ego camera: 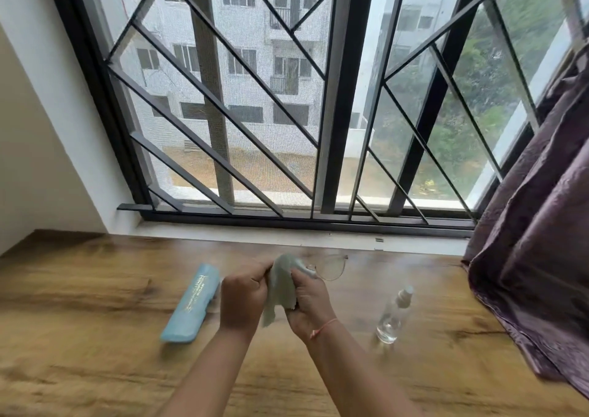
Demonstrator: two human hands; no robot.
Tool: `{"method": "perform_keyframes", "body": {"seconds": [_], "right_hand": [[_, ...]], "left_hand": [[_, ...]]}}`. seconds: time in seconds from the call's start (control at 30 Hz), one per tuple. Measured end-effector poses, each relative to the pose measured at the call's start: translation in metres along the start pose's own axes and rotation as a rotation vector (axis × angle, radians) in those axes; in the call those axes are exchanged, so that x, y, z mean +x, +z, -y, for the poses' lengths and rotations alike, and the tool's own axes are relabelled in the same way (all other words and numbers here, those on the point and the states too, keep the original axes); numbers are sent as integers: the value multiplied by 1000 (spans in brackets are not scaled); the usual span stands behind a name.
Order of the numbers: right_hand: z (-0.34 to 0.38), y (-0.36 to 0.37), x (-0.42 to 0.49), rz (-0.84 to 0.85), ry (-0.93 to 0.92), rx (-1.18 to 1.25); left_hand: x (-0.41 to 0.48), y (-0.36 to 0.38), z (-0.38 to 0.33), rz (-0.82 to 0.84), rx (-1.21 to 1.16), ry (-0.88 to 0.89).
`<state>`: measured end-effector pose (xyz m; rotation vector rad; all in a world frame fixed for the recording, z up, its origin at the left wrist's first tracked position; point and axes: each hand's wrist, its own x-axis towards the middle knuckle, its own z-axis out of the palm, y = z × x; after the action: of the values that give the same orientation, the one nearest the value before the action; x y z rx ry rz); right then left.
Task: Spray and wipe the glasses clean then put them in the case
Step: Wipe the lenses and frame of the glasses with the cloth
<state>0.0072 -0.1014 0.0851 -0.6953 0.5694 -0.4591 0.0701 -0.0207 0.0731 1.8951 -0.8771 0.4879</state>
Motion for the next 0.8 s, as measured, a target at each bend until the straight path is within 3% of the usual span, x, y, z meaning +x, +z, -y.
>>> {"method": "perform_keyframes", "body": {"seconds": [0.17,0.37,0.63,0.8], "right_hand": [[6,-3,-3,82,20,101],[7,-5,-10,222,63,-8],[3,0,-7,40,24,-4],[14,-7,-9,69,52,80]], "left_hand": [[5,-6,-5,-53,-21,-33],[7,-9,0,-95,-20,-83],[-2,-5,-8,-40,-37,-34],[4,-3,-6,-84,-23,-70]]}}
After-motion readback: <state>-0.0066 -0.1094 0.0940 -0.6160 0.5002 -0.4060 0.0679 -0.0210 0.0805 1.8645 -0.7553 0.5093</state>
